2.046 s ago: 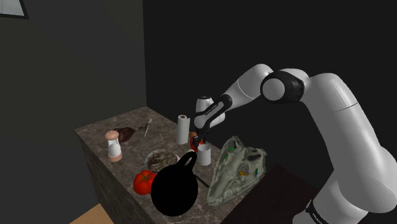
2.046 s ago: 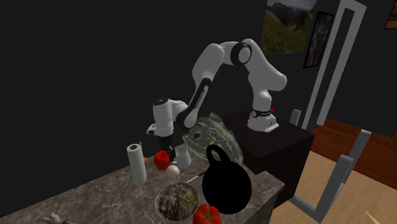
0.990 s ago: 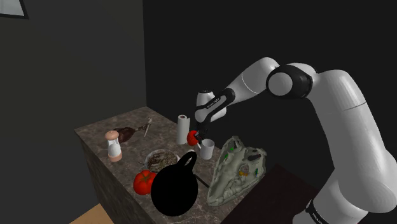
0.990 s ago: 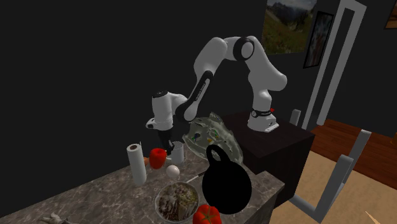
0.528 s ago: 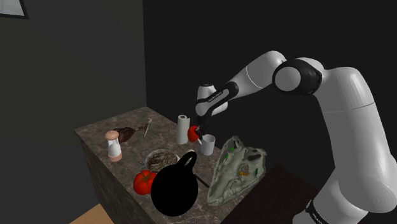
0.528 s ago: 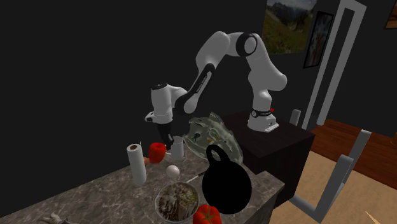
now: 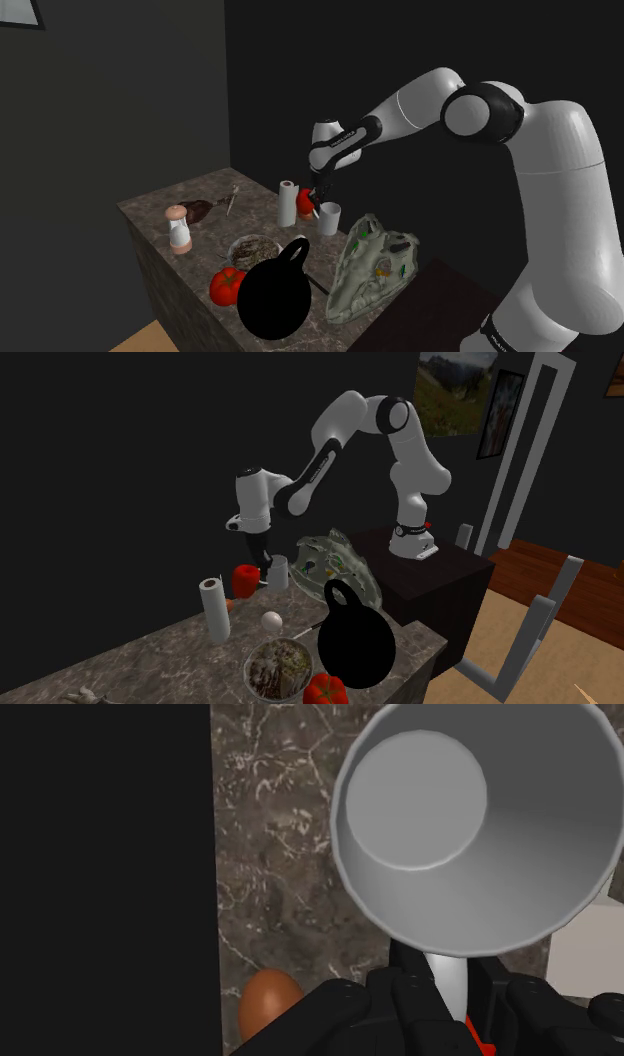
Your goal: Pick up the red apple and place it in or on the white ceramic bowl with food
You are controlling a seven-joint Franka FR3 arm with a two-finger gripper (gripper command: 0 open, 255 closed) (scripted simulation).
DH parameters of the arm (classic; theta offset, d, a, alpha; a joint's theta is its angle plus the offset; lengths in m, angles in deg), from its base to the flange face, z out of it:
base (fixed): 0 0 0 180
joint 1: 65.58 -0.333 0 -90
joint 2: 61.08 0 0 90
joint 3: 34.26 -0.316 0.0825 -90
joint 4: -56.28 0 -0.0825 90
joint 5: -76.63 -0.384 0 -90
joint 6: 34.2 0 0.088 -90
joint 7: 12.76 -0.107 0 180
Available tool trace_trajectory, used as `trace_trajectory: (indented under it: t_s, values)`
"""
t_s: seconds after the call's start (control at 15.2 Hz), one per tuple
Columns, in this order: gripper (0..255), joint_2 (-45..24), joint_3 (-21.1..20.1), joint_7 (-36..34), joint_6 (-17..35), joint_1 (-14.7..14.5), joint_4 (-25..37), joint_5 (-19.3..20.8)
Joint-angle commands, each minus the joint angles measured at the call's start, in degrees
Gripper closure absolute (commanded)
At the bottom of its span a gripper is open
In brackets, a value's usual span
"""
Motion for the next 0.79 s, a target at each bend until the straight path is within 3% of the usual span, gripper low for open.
trace_trajectory:
  t_s: [0.0, 0.33, 0.73]
  values:
    - [255, 0.9, 0.0, -0.1, -1.0, -0.1, 0.2, 0.0]
    - [255, 3.1, 0.0, 0.0, -3.6, -0.1, 0.5, 0.0]
    - [255, 2.5, -1.6, -7.1, -5.1, -5.6, 2.3, 0.6]
